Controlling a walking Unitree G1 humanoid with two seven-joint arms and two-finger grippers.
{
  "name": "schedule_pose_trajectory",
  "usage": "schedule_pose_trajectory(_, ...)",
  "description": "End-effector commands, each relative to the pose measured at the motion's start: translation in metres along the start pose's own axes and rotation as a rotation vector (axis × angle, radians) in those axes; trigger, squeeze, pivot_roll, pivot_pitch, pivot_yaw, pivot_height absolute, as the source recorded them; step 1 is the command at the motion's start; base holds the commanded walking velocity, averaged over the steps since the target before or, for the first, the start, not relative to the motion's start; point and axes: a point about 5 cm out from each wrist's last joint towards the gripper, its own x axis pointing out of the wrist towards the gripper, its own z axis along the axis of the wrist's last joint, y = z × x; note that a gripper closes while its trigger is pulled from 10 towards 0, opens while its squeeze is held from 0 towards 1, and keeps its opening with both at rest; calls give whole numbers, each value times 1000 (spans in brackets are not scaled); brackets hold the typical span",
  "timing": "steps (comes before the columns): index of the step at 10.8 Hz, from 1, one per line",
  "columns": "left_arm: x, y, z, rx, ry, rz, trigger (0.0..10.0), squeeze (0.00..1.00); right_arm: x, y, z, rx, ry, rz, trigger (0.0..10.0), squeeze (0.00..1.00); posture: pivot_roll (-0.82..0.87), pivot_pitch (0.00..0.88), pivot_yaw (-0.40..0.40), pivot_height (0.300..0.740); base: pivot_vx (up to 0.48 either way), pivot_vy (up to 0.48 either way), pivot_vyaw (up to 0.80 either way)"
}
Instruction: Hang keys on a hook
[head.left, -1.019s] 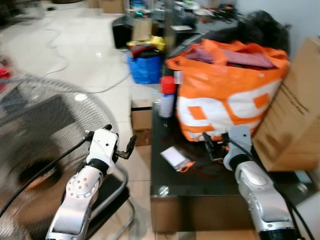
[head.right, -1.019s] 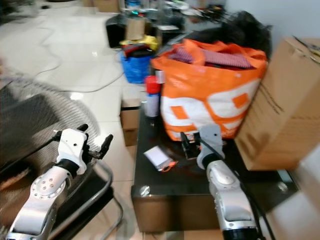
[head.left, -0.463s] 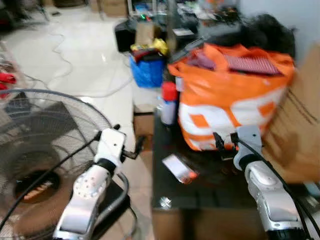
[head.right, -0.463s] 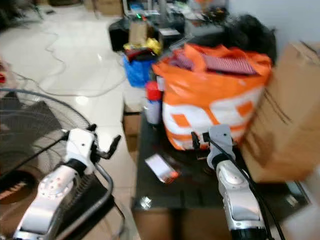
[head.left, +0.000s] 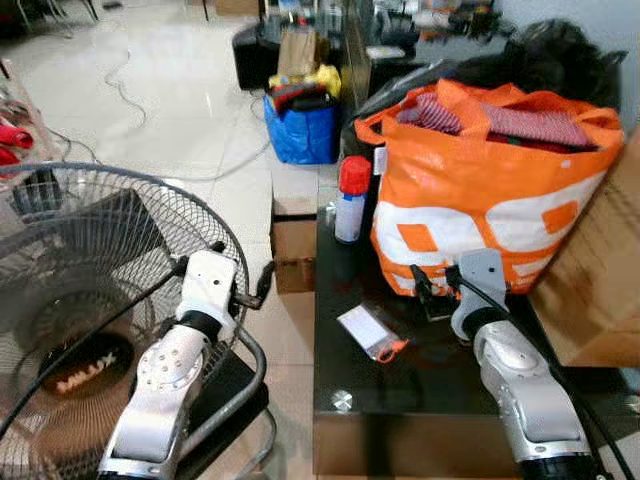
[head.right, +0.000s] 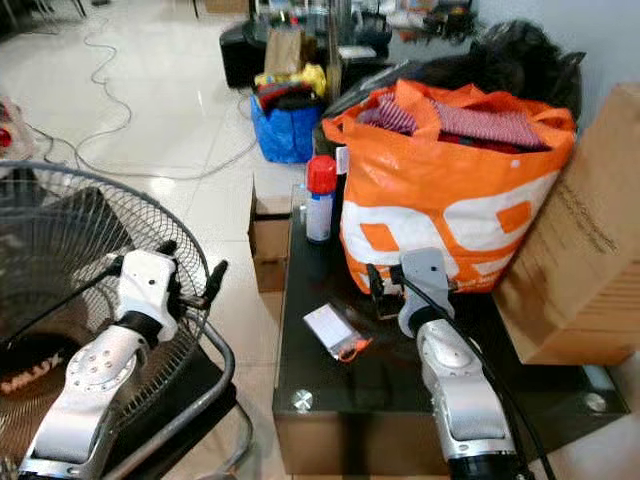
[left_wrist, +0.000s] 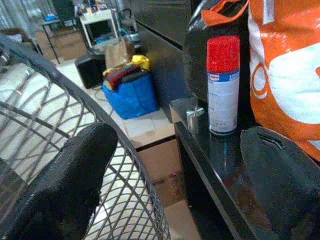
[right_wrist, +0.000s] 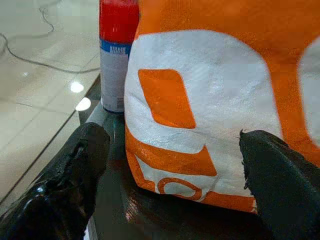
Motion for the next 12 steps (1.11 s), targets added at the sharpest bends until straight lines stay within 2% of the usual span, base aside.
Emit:
schedule_pose_trajectory(1,2,-1,2,6,-6,2,10000,1000,2,-4,3,-9,-6,-11,10000,1000,8,0,10,740,0,-480,0)
schedule_pose_trajectory(5,3,-3,2,7,-4,5,10000,1000,3,-6,4,-14,-5,-9,10000,1000,7,0,4,740,0,-405,0)
schedule_pose_trajectory(6,4,-2,1,4,7,32,10000,1000,3,-5,4,-16,-3,-8,10000,1000,7,0,4,740,0,0,0)
schedule_pose_trajectory(9,4,-2,1,7,1,22,10000,1000,3,-3,4,-16,-10,-2,10000,1000,6,0,4,740,0,0,0)
schedule_pose_trajectory(10,4,-1,1,1,-2,22,10000,1000,3,-2,4,-8,-14,10,10000,0,6,0,4,740,251,0,0)
schedule_pose_trajectory(12,4,-1,2,-4,-4,19,10000,1000,3,0,4,-16,-9,17,10000,0,7,0,3,740,332,0,0)
